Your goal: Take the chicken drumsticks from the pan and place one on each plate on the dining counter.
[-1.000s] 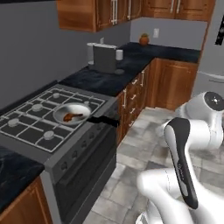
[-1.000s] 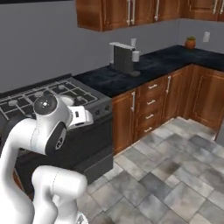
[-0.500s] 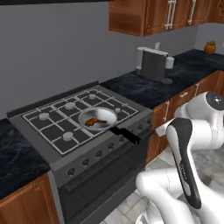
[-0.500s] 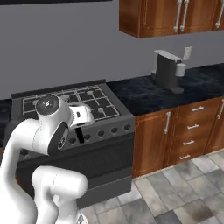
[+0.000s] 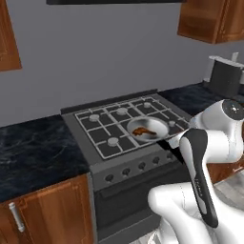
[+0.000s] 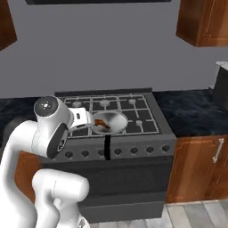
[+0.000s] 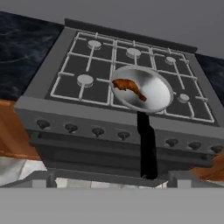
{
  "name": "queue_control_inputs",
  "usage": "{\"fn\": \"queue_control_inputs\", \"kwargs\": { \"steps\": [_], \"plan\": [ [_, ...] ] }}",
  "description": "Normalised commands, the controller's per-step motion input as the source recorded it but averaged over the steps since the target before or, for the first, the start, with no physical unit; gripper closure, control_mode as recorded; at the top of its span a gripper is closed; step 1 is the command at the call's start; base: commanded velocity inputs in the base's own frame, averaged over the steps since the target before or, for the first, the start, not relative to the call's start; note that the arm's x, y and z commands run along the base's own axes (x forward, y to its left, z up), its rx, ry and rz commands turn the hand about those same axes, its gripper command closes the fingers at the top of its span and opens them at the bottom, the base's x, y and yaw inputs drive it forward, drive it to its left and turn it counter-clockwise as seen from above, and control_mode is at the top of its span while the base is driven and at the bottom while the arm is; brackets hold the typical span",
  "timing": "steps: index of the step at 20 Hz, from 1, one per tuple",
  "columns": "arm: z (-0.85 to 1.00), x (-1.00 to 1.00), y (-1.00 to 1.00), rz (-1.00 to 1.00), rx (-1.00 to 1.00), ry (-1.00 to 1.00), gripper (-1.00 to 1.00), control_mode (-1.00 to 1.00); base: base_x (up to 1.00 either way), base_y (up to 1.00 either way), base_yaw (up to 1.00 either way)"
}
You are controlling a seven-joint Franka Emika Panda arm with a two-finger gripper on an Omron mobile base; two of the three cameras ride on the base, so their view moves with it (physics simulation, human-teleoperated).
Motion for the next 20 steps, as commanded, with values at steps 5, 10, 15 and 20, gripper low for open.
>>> {"fn": "queue_control_inputs", "kwargs": {
  "steps": [5,10,15,20],
  "plan": [
    [0.0,0.0,0.0,0.0,0.0,0.0,-1.0,1.0,0.45,0.0,0.49],
    [0.0,0.0,0.0,0.0,0.0,0.0,-1.0,1.0,0.42,-0.11,0.48],
    [0.0,0.0,0.0,0.0,0.0,0.0,-1.0,1.0,0.41,-0.37,0.42],
    [0.0,0.0,0.0,0.0,0.0,0.0,-1.0,1.0,0.41,-0.38,0.36]
  ]
}}
